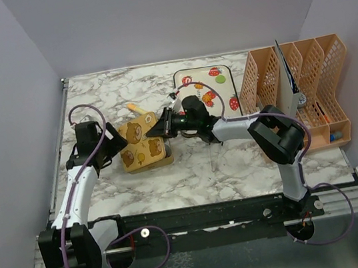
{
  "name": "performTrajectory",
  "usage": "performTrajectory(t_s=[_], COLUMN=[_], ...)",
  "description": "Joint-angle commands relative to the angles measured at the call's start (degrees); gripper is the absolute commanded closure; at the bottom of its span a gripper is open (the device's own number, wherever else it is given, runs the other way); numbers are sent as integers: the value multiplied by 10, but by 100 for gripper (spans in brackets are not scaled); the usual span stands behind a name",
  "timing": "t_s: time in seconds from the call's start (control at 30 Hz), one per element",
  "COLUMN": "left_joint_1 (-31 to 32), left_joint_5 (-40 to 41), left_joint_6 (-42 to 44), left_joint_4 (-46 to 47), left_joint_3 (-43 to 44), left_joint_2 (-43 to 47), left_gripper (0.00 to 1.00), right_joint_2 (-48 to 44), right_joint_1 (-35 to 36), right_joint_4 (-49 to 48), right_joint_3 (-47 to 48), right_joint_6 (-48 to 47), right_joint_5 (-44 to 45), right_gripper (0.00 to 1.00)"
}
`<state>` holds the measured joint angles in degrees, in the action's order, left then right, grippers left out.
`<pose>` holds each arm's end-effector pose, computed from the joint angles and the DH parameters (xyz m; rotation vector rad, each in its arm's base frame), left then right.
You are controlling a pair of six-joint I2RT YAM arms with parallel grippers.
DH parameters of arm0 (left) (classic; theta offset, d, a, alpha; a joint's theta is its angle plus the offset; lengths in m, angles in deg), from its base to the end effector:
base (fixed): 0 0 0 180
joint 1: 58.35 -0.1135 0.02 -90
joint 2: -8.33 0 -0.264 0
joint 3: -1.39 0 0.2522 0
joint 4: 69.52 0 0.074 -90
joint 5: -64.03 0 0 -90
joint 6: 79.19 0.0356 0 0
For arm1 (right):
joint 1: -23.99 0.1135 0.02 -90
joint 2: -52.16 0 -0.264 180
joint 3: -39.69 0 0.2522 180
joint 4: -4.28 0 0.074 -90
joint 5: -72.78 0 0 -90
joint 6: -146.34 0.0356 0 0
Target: Pack the cookies
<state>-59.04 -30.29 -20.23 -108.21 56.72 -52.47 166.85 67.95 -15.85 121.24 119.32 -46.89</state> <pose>0.2208 0.0000 0.2436 -0.6103 2.2855 -0.3479 0.3071 0.3207 0.1919 -0.0901 2.1628 1.6876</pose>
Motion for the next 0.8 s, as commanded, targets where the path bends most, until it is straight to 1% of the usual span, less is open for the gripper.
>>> performTrajectory(t_s=[0.0,0.1,0.2,0.23,0.4,0.53,0.6,0.67,0.77], left_joint_1=[-4,-4,-4,-4,-4,-4,-4,-4,-4], left_joint_5=[-52,-63,-77,-81,-103,-121,-126,-130,-136], left_joint_6=[1,4,8,10,15,17,14,11,6], left_joint_4=[13,14,15,16,19,19,19,19,19], left_joint_3=[-7,-5,-1,0,-1,1,1,2,4], left_joint_2=[-21,-34,-47,-51,-74,-89,-92,-93,-93], left_gripper=[11,12,14,15,22,30,34,35,37], right_joint_2=[11,24,32,34,32,22,18,12,-2], right_joint_1=[-16,-22,-28,-29,-30,-33,-34,-34,-34], right_joint_4=[-55,-60,-62,-61,-34,-12,3,22,55], right_joint_3=[-20,-22,-25,-26,-30,-39,-38,-36,-32], right_joint_6=[29,39,41,40,15,-8,-23,-43,-74], right_joint_5=[5,2,3,4,13,32,35,44,62], right_gripper=[99,94,93,91,77,69,64,58,53])
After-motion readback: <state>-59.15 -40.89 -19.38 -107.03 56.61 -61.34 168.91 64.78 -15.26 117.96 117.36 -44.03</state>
